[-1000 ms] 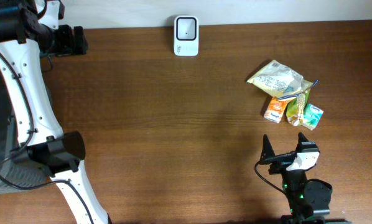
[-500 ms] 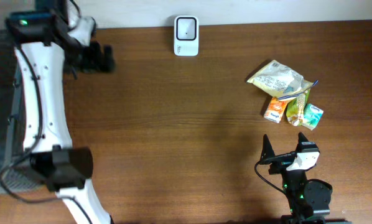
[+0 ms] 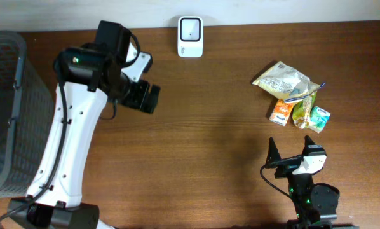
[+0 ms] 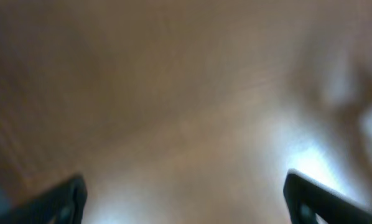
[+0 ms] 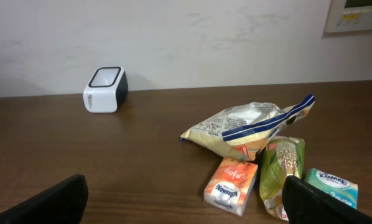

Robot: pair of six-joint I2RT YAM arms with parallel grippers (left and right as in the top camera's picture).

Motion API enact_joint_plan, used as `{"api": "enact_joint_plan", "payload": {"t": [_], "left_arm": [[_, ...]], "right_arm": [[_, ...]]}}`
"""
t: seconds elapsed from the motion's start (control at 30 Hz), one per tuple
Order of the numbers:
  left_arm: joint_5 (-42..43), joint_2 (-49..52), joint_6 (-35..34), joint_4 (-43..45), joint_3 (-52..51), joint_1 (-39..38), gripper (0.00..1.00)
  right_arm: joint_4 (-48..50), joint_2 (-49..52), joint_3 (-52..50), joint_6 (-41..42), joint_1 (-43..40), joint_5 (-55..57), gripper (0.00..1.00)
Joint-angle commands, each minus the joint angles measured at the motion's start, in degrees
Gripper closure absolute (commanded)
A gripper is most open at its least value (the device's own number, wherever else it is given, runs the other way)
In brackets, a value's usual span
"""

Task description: Scan the item barcode

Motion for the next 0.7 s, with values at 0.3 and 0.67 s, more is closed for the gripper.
{"api": "enact_joint_plan", "payload": {"t": [0.3, 0.67], "left_arm": [[-3.15, -35.54, 8.74, 68.35, -65.57, 5.51, 0.01], [-3.15, -70.29, 14.01, 92.56, -99.49, 12.63, 0.01]], "right_arm": [[-0.02, -0.48, -0.52, 0.02, 0.15, -0.33, 0.01], [-0.02, -0.48, -0.52, 0.02, 0.15, -0.33, 0.01]]}}
